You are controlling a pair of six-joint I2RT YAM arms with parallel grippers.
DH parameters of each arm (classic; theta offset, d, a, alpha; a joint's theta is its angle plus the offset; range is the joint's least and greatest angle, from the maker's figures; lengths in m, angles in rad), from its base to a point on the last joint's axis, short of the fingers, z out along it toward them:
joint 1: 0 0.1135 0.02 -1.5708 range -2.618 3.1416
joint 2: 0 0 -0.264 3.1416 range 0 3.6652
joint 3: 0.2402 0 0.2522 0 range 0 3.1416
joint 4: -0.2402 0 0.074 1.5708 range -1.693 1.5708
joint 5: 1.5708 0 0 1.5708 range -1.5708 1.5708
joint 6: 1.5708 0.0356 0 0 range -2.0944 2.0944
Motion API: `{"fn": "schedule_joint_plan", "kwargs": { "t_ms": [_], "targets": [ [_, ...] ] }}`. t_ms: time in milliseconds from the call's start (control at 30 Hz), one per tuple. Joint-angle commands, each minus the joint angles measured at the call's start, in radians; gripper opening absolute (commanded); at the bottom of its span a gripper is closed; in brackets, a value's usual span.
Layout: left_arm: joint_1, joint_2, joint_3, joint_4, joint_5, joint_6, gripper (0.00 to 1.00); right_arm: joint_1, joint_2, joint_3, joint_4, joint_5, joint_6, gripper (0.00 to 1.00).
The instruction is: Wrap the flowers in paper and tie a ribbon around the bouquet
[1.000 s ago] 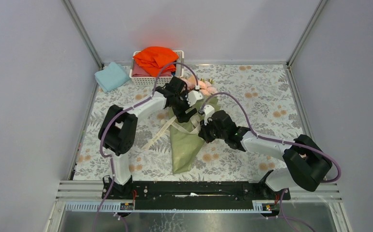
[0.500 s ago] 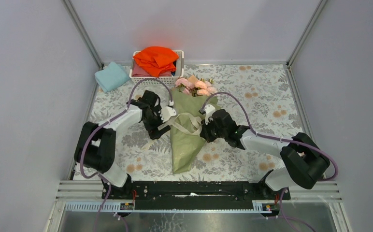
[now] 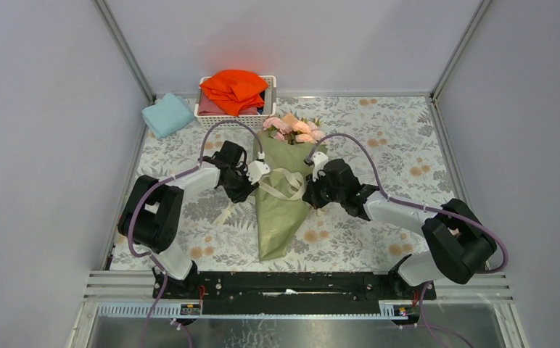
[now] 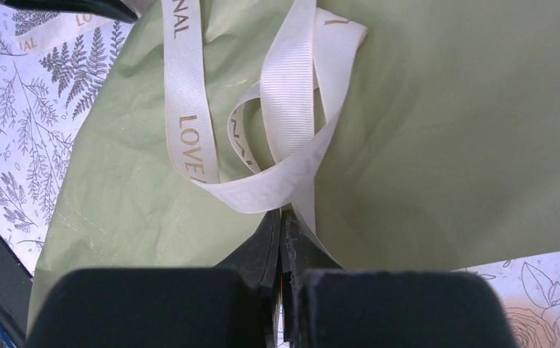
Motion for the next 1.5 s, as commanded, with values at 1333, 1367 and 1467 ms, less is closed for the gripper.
{"fn": "schedule_joint_plan", "kwargs": {
  "t_ms": [1333,1367,1467],
  "targets": [
    [0.212,0.114,0.136,-0.133,0.060,0.164,0.79,-0.436,-0.213,0.339,-0.320,-0.344,-0.059,0.00],
    [0.211,0.112,0.140,-0.162,0.100,0.178,0.81,-0.436,-0.213,0.339,-0.322,-0.341,-0.062,0.00],
    [0.211,0.077,0.127,-0.169,0.185,0.166,0.85,-0.437,-0.213,0.336,-0.322,-0.340,-0.066,0.00]
  ]
}}
